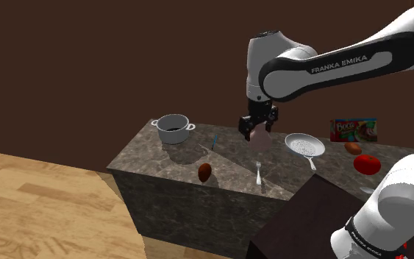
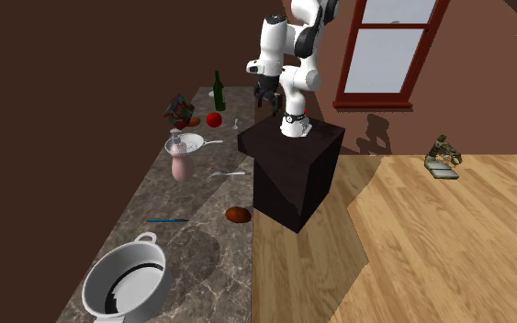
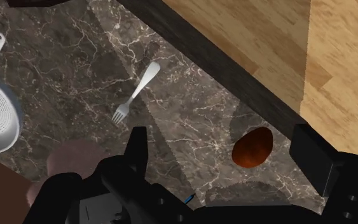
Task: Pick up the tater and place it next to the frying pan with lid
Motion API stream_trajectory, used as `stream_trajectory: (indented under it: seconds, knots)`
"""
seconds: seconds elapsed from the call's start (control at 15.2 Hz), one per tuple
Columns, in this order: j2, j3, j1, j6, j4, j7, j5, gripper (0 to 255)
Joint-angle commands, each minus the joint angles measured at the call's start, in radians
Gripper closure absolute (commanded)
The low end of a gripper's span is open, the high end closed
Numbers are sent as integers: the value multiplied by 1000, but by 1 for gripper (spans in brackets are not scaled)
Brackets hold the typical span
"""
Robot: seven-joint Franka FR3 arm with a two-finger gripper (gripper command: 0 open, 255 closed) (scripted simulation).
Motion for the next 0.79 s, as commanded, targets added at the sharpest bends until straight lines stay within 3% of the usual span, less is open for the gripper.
stream_trajectory:
  seconds: [0.0,0.4,0.73]
  knots:
    - [82,32,-8,35,30,78,-11,0]
    - [344,94,-24,110,155,301,-86,0]
    - [571,99,-8,134,297,477,-168,0]
